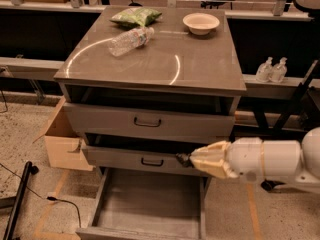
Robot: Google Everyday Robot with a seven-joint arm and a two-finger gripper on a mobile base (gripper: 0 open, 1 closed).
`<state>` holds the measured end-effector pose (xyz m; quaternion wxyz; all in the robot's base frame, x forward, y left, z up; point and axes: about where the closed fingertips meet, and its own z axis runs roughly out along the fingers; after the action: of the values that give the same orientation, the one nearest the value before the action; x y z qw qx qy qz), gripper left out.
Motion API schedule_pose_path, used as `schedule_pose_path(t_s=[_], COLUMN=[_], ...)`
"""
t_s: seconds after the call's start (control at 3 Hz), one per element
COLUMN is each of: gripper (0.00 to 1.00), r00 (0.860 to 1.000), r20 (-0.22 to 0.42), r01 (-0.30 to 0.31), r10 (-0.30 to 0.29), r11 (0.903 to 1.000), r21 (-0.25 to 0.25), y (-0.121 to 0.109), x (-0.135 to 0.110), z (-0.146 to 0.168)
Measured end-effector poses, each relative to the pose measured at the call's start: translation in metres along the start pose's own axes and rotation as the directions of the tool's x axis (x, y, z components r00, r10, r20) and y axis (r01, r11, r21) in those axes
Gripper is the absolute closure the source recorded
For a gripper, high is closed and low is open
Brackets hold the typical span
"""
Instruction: Place rxbar chocolate into bottom drawer
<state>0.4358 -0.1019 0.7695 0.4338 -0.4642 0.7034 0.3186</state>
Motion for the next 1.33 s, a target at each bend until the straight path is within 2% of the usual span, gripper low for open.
schedule_pose_path(t_s=[0.33,0.67,1.0,1.33], gripper=[1.00,1.00,1.00,1.00], r00=[0.997,0.996,0.997,0.993], r20=[0.032,0.023,-0.037,-0.118], r01=[0.065,0.090,0.059,0.015], r10=[-0.064,-0.089,-0.063,-0.026], r11=[0.9965,0.9927,0.9937,0.9951], r21=[-0.051,-0.079,-0.096,-0.097], y=[0.031,0.051,0.064,0.068], x=[0.048,0.094,0.156,0.207], z=[0.051,0.106,0.160,0.215])
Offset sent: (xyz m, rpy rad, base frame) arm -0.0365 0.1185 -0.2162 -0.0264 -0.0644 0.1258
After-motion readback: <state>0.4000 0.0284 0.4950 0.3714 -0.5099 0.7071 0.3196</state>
